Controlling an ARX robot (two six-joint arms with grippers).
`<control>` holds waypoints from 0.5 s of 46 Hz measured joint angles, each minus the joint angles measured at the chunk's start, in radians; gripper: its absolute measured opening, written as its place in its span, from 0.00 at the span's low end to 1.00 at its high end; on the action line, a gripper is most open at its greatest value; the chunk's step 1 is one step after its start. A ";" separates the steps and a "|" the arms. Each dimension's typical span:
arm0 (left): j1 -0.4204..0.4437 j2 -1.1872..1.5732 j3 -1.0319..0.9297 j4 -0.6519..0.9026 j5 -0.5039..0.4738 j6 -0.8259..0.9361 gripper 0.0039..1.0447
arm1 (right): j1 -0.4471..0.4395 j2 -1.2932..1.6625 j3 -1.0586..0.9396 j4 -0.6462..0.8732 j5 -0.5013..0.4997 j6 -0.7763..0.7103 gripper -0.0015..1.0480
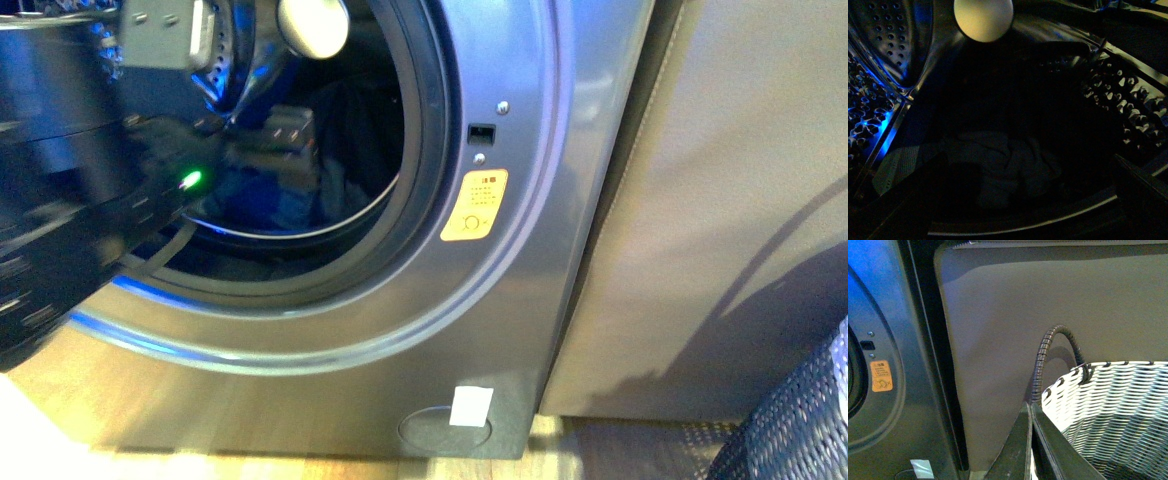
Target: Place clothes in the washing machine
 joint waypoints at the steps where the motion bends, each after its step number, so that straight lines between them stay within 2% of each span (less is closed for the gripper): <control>1: -0.001 -0.014 -0.014 -0.005 0.006 -0.002 0.94 | 0.000 0.000 0.000 0.000 0.000 0.000 0.02; 23: -0.034 -0.563 -0.410 -0.211 0.171 -0.044 0.94 | 0.000 0.000 0.000 0.000 0.000 0.000 0.02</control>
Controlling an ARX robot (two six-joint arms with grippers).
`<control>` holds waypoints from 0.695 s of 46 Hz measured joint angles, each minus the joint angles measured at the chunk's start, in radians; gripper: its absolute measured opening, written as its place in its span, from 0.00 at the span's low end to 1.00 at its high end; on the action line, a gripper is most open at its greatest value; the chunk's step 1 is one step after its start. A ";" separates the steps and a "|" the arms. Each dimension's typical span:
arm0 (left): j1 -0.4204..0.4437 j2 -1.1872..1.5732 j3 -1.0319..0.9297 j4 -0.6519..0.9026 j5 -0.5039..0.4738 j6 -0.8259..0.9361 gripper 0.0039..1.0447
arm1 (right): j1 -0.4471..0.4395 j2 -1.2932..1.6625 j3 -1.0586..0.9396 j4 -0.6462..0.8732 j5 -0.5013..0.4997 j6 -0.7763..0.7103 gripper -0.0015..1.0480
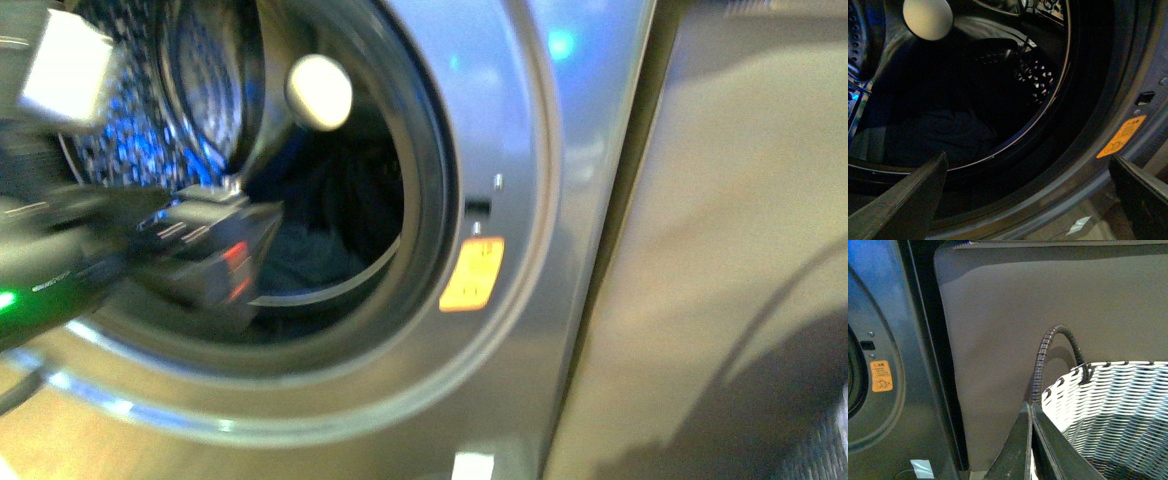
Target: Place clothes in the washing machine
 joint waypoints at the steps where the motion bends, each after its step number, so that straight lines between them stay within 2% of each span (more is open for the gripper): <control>1: 0.003 -0.028 -0.013 -0.015 0.008 -0.001 0.94 | 0.000 0.000 0.000 0.000 0.000 0.000 0.02; 9: 0.022 -0.230 -0.060 -0.128 0.032 -0.007 0.94 | 0.000 0.000 0.000 0.000 0.000 0.000 0.02; 12: 0.006 -0.325 -0.070 -0.220 -0.172 -0.027 0.83 | 0.000 0.000 0.000 0.000 0.000 0.000 0.02; 15: 0.014 -0.383 -0.107 -0.244 -0.267 -0.034 0.71 | 0.000 0.000 0.000 0.000 0.000 0.000 0.02; 18: 0.037 -0.435 -0.145 -0.257 -0.267 -0.039 0.57 | 0.000 0.000 0.000 0.000 0.000 0.000 0.02; 32: 0.103 -0.607 -0.246 -0.337 -0.203 -0.049 0.07 | 0.000 0.000 0.000 0.000 0.000 0.000 0.02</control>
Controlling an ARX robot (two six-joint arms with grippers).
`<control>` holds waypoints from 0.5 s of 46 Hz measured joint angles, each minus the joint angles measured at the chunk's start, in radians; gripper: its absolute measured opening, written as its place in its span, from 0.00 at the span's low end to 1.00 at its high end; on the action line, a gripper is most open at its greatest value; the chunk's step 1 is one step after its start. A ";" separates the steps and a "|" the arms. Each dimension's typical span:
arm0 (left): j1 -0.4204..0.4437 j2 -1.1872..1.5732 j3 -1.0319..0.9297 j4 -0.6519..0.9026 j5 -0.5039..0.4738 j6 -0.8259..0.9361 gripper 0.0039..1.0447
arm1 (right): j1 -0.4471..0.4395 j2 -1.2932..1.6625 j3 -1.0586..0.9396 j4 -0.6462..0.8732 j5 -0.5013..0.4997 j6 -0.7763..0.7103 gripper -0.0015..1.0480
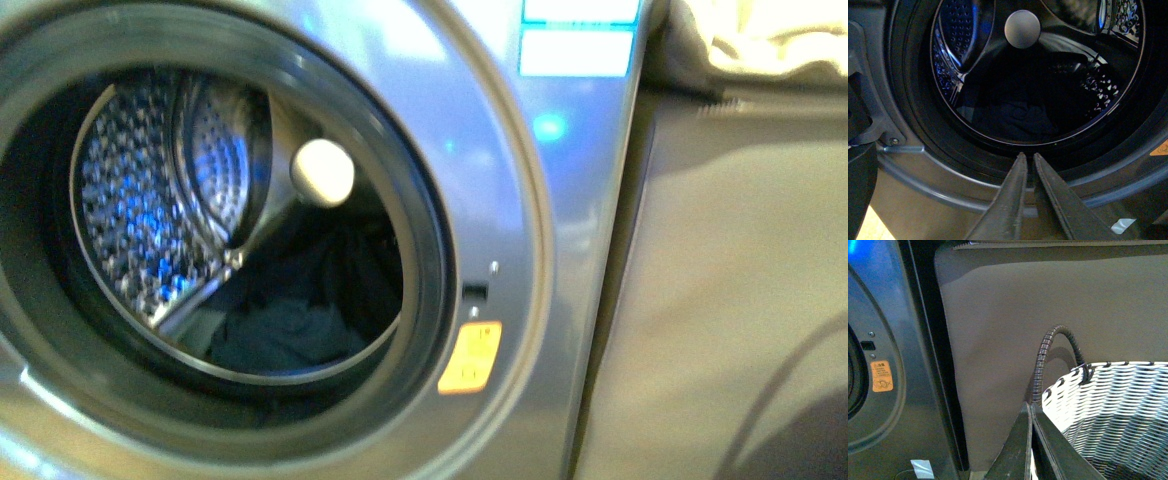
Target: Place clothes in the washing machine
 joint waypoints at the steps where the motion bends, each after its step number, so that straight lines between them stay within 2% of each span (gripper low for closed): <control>1: 0.006 -0.018 -0.007 -0.011 0.006 0.000 0.03 | 0.000 0.000 0.000 0.000 0.000 0.000 0.02; 5: 0.067 -0.079 -0.030 -0.051 0.085 -0.003 0.03 | 0.000 0.000 0.000 0.000 0.000 0.000 0.02; 11: 0.102 -0.159 -0.052 -0.110 0.093 -0.003 0.03 | 0.000 0.000 0.000 0.000 0.000 0.000 0.02; 17: 0.102 -0.190 -0.095 -0.095 0.100 -0.003 0.03 | 0.000 0.000 0.000 0.000 0.000 0.000 0.21; 19: 0.102 -0.223 -0.095 -0.122 0.100 -0.003 0.03 | 0.000 0.000 0.000 0.000 0.000 0.000 0.31; 23: 0.102 -0.278 -0.096 -0.172 0.100 -0.003 0.03 | 0.000 0.000 0.000 0.000 0.000 0.000 0.44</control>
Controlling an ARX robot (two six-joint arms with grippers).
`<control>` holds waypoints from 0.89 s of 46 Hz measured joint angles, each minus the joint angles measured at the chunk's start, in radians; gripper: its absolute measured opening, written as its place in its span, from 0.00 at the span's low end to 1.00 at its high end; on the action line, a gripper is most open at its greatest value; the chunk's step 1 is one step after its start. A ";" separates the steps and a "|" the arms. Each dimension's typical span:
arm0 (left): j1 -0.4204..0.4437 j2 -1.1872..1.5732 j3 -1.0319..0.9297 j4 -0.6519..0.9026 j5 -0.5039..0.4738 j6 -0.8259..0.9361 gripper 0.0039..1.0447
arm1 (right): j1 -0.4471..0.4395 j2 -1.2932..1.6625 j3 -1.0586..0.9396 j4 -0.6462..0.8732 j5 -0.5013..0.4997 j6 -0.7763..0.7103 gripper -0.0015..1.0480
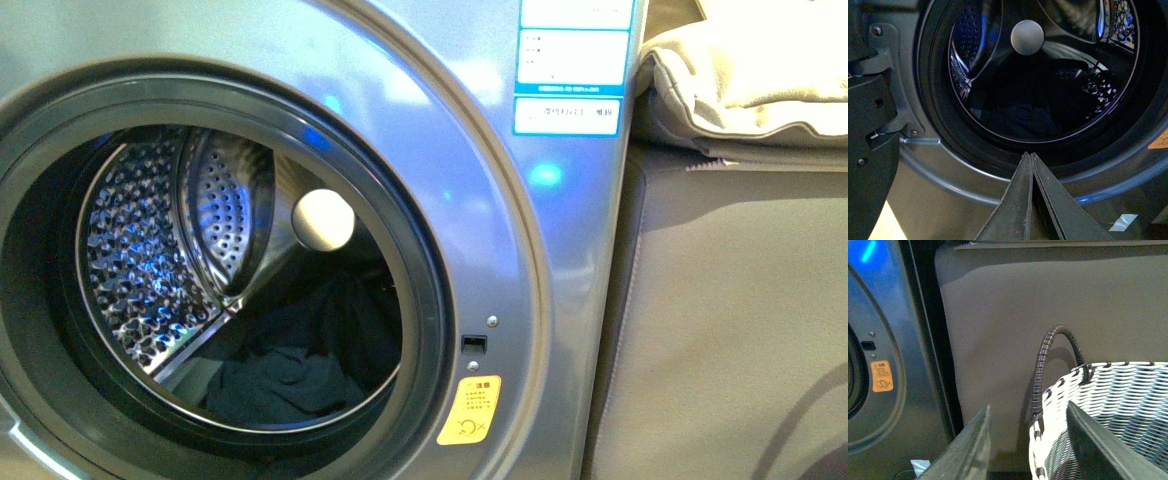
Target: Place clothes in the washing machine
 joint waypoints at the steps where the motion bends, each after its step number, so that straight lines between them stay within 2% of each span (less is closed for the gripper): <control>1: 0.000 -0.013 0.000 -0.011 0.000 0.000 0.03 | 0.000 0.000 0.000 0.000 0.000 0.000 0.47; 6: 0.000 -0.071 0.000 -0.069 0.000 0.000 0.03 | 0.000 0.000 0.000 0.000 0.000 0.000 0.67; 14: 0.000 -0.147 0.000 -0.140 0.000 0.000 0.03 | 0.000 0.000 0.000 0.000 0.000 0.000 0.93; 41: 0.000 -0.335 0.000 -0.328 0.000 0.000 0.03 | 0.000 0.000 0.000 0.000 0.000 0.000 0.92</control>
